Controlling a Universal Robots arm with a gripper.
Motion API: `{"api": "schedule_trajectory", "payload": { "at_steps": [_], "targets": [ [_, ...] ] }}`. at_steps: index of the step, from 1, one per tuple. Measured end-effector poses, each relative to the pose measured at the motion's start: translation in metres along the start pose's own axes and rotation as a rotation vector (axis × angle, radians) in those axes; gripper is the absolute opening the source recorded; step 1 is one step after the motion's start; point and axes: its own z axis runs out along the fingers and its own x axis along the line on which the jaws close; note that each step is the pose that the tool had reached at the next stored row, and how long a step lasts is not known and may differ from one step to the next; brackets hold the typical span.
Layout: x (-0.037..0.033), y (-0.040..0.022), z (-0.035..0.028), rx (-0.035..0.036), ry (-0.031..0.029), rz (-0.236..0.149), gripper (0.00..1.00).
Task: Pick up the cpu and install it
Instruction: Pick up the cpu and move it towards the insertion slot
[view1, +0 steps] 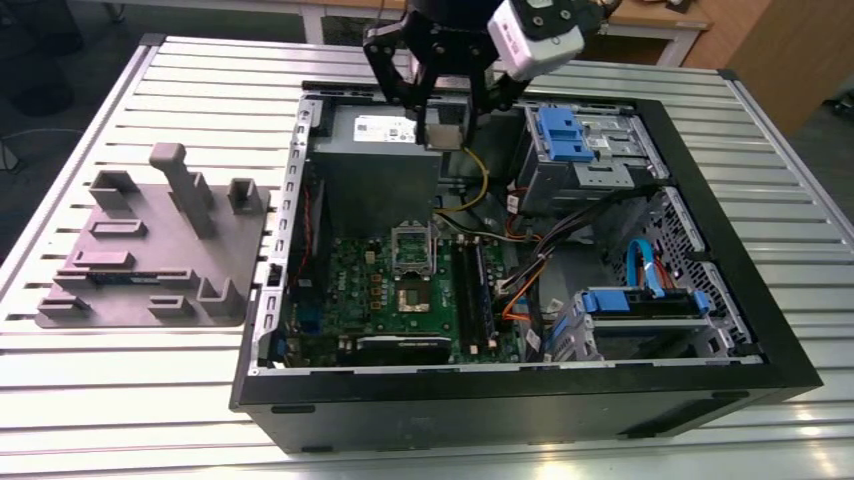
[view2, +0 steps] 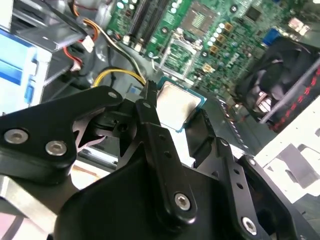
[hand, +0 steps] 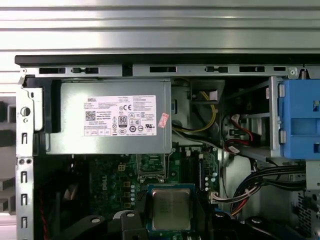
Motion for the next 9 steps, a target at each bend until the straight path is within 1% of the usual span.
{"api": "schedule_trajectory", "payload": {
  "at_steps": [2,4,8,9],
  "targets": [
    [-0.0066,0.0001,0.0016,0.0,-0.0003,0.0,0.47],
    [-0.0106,0.0002,0.0041,-0.0002,-0.0017,0.0,0.47],
    [-0.0147,0.0001,0.0098,-0.0003,-0.0064,0.0,0.47],
    [-0.0148,0.0001,0.0101,-0.0001,-0.0064,0.0,0.47]
  ]
}}
